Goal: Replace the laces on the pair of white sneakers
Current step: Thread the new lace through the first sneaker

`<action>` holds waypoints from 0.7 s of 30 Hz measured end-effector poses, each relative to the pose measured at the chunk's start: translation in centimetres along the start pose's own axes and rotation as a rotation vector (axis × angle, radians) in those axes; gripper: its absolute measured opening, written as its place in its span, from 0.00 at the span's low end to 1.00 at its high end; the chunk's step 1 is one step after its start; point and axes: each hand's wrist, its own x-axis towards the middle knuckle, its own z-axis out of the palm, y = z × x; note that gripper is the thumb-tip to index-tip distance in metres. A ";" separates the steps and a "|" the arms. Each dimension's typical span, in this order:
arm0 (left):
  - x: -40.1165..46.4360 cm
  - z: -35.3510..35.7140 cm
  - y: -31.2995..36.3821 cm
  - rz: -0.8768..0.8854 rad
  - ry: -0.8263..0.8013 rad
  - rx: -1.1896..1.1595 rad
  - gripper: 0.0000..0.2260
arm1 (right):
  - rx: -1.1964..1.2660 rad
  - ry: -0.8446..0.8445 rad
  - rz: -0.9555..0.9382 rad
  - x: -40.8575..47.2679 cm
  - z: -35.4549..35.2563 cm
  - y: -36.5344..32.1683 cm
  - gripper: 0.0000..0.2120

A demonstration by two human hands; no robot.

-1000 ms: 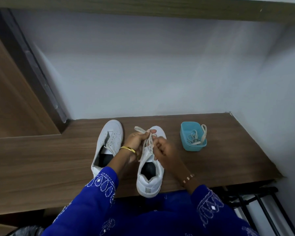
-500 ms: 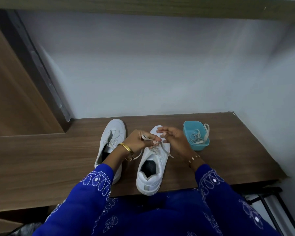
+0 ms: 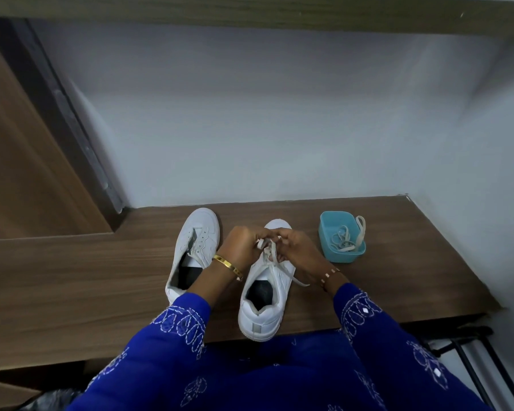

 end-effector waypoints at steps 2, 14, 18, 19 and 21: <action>0.1 0.2 -0.3 -0.010 0.020 -0.051 0.09 | -0.050 0.040 -0.031 0.0 0.2 0.1 0.11; -2.8 1.4 -3.4 -0.238 0.188 -0.104 0.04 | -0.457 0.313 -0.180 -1.6 -1.0 2.2 0.20; -4.3 0.1 -5.8 -0.402 0.165 -0.015 0.06 | -0.492 0.261 -0.018 -2.7 -2.8 5.3 0.22; -4.4 0.1 -5.8 -0.414 0.155 -0.009 0.07 | -0.486 0.243 0.012 -2.9 -3.0 5.9 0.22; -4.1 0.2 -5.6 -0.435 0.137 0.009 0.08 | -0.465 0.238 0.046 -3.1 -3.0 6.2 0.21</action>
